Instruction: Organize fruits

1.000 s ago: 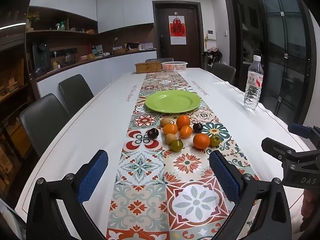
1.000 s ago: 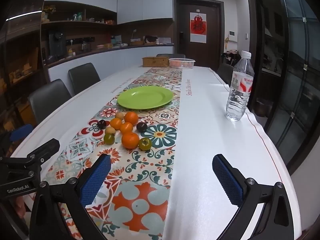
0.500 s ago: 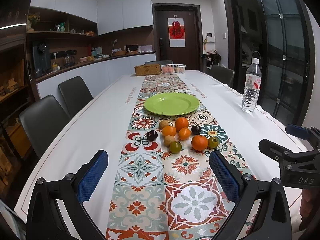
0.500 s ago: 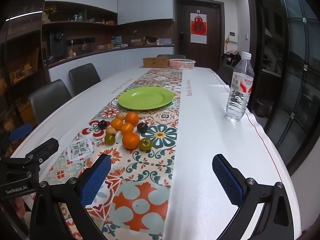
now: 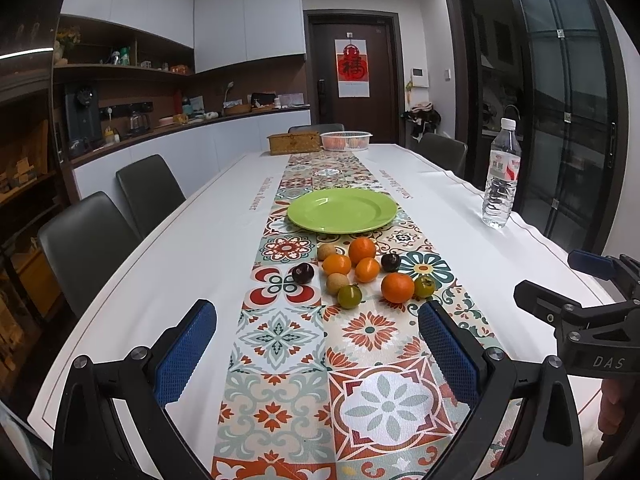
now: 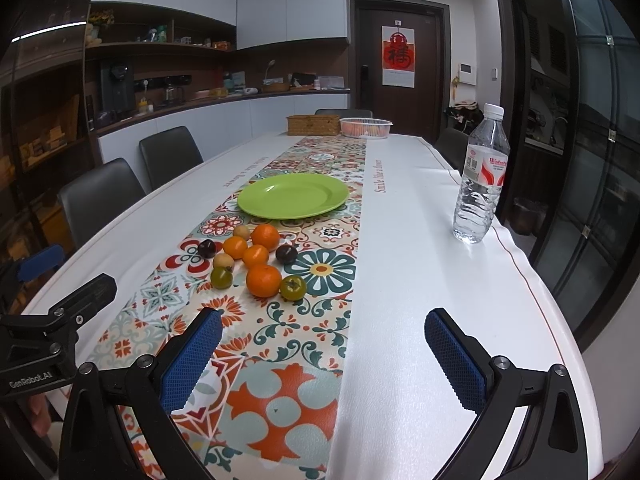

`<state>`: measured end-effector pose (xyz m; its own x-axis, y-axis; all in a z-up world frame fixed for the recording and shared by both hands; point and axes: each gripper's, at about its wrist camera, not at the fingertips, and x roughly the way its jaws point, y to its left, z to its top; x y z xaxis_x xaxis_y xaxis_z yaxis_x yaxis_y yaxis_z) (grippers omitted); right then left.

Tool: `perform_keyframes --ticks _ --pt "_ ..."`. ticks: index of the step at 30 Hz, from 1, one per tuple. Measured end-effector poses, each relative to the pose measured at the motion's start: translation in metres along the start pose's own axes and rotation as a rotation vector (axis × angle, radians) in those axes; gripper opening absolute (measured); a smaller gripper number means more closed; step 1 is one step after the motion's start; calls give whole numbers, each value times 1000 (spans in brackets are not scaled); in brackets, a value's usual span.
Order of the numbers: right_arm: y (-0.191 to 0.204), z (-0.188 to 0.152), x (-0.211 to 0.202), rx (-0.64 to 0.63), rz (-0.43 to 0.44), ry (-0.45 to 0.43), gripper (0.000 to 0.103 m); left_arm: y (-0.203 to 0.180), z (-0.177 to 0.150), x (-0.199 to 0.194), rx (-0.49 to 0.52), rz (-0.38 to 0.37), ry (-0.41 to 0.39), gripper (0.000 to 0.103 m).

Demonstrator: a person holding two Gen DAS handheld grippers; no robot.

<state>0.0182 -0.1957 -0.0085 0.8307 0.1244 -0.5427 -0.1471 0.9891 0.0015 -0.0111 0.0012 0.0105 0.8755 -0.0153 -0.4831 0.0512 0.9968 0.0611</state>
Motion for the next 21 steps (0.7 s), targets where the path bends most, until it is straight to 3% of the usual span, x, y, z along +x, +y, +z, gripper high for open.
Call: perform_keyframes --ticks 21 --pt "1 -1 0 -1 0 -1 102 -3 -1 -2 1 -4 2 103"
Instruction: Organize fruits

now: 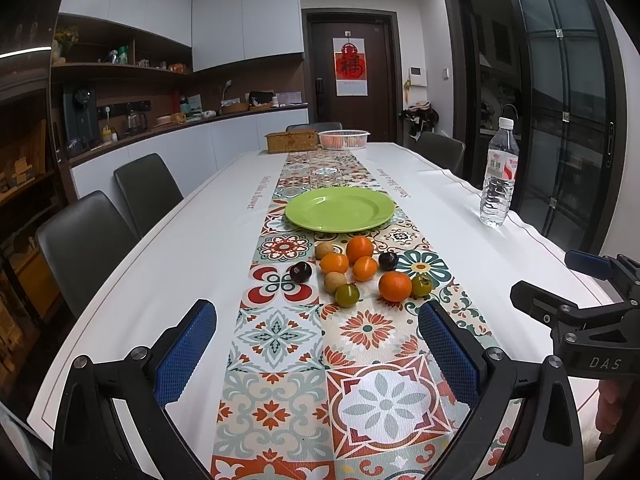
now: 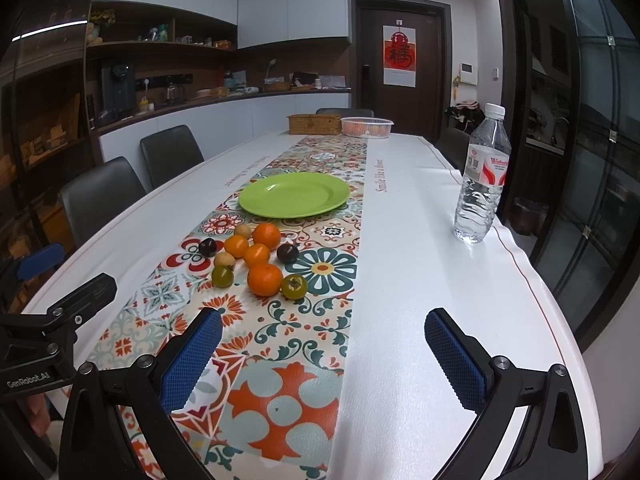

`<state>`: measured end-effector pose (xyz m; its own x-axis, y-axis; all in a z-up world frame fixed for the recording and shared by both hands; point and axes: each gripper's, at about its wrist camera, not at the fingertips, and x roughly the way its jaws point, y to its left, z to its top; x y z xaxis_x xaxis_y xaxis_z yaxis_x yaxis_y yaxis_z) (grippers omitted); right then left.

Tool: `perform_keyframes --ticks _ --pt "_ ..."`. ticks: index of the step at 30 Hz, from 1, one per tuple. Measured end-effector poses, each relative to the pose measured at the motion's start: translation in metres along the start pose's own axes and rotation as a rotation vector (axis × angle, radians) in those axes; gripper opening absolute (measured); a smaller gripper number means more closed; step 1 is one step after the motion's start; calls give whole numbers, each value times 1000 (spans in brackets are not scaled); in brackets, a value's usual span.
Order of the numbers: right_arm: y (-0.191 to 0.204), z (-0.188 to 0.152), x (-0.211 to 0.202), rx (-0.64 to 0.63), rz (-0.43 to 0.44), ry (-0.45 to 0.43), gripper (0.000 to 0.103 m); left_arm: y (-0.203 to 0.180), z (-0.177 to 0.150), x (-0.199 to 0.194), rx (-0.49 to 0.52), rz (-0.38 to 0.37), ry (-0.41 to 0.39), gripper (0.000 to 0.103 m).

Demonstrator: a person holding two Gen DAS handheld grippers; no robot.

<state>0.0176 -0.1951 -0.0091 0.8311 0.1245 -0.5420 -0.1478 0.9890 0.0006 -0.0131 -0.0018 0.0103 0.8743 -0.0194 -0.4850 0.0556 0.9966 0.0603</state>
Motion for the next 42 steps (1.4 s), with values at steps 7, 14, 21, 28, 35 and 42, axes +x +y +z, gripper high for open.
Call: perform_keyframes --ticks 7,14,21,28,35,42 --pt "1 0 0 -1 1 1 102 -2 1 -1 2 -5 -3 103" --pt "0 0 0 -1 1 1 102 -2 0 -1 2 -8 -3 103" --pt "1 0 0 -1 2 2 102 -2 0 -2 2 -8 -4 103" --pt "3 -1 1 -3 1 2 102 -2 1 -1 4 -8 -3 103" --pt "17 -9 6 -56 -13 -14 102 -2 1 0 20 -35 -5 103" --pt "14 -4 17 -96 0 -11 102 -4 3 16 54 -52 8 101"
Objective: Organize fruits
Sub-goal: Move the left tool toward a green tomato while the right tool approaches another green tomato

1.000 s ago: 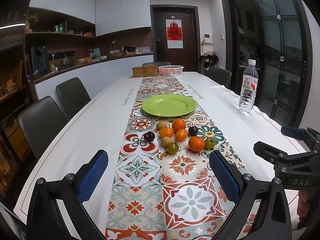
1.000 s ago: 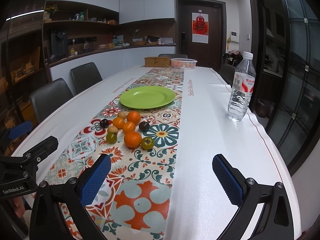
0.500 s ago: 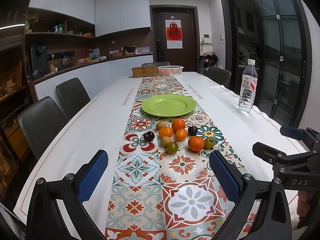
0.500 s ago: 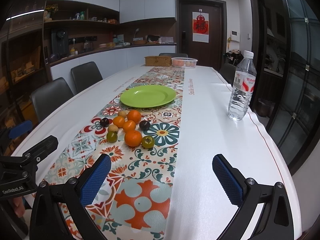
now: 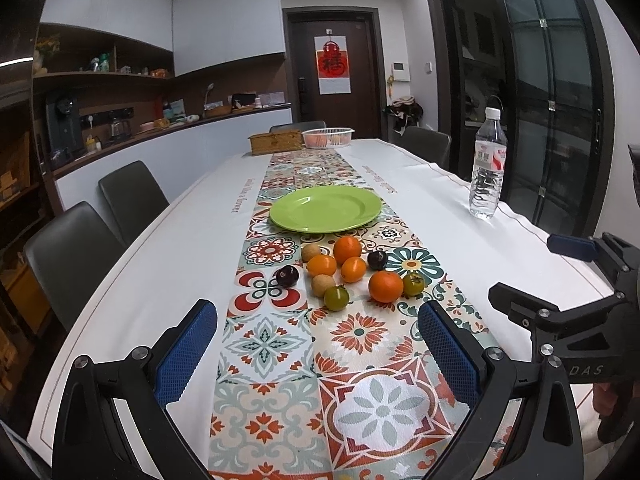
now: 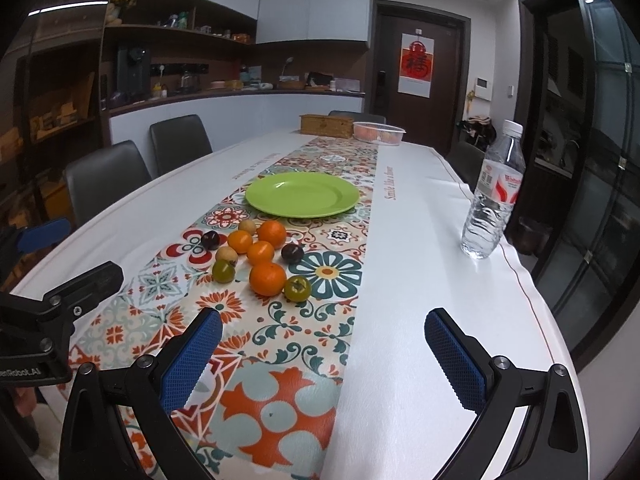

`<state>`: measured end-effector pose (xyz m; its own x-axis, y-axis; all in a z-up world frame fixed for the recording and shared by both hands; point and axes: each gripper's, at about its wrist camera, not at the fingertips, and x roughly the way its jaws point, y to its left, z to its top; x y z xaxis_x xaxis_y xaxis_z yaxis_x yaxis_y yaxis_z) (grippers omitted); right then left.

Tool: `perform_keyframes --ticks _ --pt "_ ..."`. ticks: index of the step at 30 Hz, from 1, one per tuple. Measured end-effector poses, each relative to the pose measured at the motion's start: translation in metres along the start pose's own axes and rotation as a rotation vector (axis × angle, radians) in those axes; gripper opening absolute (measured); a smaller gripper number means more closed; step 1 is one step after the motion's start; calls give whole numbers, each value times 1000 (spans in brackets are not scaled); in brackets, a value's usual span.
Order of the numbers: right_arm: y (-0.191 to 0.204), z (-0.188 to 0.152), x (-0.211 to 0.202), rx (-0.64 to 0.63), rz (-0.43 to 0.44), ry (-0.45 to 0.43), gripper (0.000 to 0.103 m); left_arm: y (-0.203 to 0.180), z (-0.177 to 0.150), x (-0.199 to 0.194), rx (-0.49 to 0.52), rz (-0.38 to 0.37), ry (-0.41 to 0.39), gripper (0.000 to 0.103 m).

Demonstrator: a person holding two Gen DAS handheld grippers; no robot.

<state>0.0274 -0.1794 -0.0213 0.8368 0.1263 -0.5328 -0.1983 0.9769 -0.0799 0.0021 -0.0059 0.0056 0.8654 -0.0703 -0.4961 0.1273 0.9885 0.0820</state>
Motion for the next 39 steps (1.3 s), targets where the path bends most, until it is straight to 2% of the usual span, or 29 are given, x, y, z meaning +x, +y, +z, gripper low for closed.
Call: perform_keyframes --ticks 10,14,20,27,35,39 --pt "0 10 31 -62 22 34 102 3 2 31 32 -19 30 89" --pt "2 12 44 -84 35 59 98 3 3 45 39 -32 55 84" --pt "4 14 67 -121 54 114 89 3 6 66 53 -42 104 80" --pt "5 14 94 -144 91 186 77 3 8 95 48 -67 166 66" --pt "4 12 120 -132 138 255 65 2 7 125 47 -89 238 63" --pt "6 12 130 -136 159 282 57 3 5 136 40 -93 268 59"
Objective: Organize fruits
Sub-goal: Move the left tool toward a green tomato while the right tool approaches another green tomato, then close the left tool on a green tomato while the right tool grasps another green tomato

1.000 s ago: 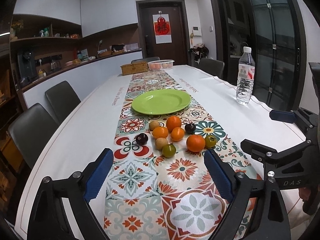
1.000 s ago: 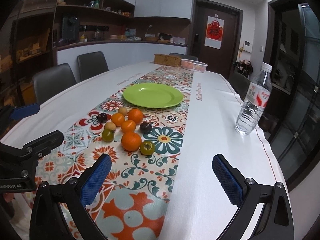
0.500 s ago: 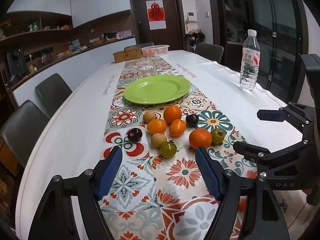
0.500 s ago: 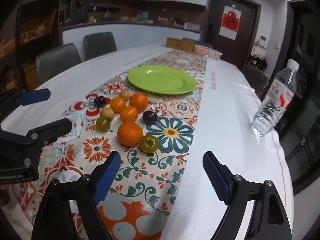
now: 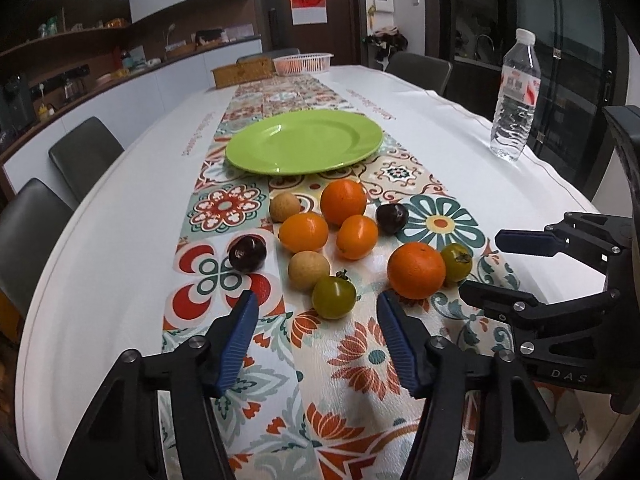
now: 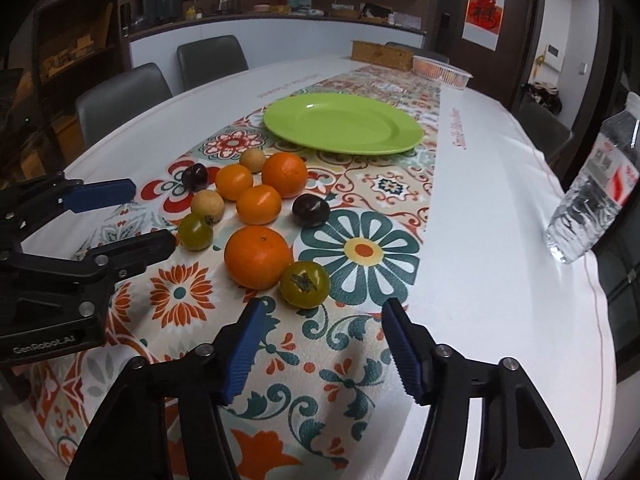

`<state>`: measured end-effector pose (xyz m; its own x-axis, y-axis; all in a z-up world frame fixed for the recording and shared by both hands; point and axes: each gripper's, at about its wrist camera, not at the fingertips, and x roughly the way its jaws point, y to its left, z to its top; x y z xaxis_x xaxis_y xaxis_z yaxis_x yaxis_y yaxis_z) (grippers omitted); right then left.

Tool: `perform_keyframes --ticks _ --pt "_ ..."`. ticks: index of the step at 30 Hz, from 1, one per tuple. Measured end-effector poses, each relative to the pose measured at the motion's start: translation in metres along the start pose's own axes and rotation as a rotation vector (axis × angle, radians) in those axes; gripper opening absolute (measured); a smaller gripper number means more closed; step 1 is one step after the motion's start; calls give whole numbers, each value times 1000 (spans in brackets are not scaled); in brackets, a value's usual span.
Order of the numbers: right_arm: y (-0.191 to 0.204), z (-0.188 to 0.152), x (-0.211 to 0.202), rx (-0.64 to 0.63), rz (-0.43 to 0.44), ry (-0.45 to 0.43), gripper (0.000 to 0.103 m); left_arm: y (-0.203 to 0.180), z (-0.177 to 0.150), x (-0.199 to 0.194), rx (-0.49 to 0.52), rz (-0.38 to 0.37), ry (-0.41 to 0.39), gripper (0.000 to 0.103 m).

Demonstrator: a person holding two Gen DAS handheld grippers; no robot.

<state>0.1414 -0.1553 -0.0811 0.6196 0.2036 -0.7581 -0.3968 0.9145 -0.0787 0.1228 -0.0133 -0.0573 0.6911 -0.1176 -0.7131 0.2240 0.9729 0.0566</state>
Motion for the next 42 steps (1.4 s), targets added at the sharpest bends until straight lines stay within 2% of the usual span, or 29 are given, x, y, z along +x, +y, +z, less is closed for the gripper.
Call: perform_keyframes --ticks 9,15,20,29,42 --pt "4 3 11 -47 20 27 45 -1 1 17 1 -29 47 47" --pt "5 4 13 -66 23 27 42 -3 4 27 1 -45 82 40" --pt "7 6 17 -90 23 28 39 -3 4 33 -11 -52 102 39" --pt "8 7 21 -94 37 30 30 -1 3 37 -27 -60 115 28" --pt "1 8 5 -31 43 1 30 -4 7 19 -37 -71 77 27"
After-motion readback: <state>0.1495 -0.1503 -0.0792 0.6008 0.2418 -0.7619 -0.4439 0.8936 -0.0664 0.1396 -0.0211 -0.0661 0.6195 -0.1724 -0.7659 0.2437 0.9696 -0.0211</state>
